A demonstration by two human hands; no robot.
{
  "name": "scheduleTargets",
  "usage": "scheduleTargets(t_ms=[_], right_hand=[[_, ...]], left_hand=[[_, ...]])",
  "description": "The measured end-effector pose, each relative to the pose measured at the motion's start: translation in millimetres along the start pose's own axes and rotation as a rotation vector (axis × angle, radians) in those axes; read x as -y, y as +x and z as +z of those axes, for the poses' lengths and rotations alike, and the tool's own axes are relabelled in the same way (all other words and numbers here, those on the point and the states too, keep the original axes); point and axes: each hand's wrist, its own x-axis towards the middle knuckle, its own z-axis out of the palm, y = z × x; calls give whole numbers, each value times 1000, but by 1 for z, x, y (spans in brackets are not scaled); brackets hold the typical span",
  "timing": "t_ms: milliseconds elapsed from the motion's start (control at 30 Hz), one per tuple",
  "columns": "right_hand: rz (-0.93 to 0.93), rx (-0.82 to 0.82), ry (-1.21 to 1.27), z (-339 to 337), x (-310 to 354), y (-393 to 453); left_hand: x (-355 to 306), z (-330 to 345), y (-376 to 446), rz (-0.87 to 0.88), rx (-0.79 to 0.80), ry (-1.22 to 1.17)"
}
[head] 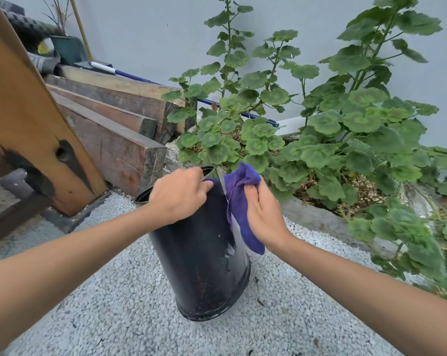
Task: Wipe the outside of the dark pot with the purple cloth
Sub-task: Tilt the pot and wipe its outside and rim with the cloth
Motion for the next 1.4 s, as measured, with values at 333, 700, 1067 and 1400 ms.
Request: scheduleTargets(t_ms=[333, 700, 1067, 1400], right_hand=[[-13, -97, 24, -14, 7, 6], [-58, 21, 75, 16, 14, -9], [-393, 322, -452, 62, -13, -43], [-529, 494, -628, 44, -66, -84]], left_hand=[[25, -22, -17, 126, -60, -48], [31, -18, -4, 192, 455, -589], [40, -12, 16, 365, 313, -362], [47, -13, 6, 534, 226, 16]])
